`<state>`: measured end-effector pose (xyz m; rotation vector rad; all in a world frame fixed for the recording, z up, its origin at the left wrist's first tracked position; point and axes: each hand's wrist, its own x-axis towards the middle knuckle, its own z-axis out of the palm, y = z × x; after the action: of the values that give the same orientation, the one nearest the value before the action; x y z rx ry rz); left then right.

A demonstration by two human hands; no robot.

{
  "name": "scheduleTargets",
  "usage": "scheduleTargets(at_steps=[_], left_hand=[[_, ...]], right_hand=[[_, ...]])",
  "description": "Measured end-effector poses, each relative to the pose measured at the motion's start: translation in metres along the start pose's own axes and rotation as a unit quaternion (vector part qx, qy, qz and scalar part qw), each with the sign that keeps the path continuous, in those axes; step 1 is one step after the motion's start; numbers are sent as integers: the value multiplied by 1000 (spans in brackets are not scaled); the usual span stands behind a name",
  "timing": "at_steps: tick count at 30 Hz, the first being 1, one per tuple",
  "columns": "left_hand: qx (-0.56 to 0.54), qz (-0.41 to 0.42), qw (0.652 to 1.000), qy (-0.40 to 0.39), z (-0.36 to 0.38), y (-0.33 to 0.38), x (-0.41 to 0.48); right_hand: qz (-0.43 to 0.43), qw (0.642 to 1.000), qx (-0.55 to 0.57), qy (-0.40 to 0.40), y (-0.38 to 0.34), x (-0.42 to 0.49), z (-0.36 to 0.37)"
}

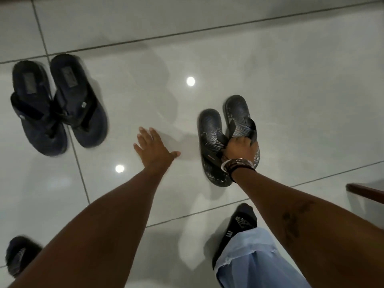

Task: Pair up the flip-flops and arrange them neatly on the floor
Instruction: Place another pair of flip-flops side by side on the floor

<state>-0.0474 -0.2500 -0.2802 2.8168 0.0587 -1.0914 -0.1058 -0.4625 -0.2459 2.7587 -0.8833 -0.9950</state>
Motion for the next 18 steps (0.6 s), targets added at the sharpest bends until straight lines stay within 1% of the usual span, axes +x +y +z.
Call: scheduleTargets(at_steps=[2,3,7,10,14,16,18], left_hand=[[11,-12,1000,4,1,5,0],[17,-16,1000,1,0,6,0],[47,-29,998,-14,-8,14,2],[65,-37,997,-23,-14,22,5],[84,-26,996,-23,-12,20,6],[93,-19,995,-19,-8,17,7],[103,-16,994,-17,-7,16,9]], right_hand=[[-44,998,-8,37,0,0,7],[-55,997,-17,41,0,1,6],[-101,991,-86,4,-2,9,-4],[-116,988,-103,-9,1,17,-13],[-116,988,-95,-29,5,29,-27],[-112,991,-65,-35,10,42,-45],[-109,994,-16,-22,15,65,-67]])
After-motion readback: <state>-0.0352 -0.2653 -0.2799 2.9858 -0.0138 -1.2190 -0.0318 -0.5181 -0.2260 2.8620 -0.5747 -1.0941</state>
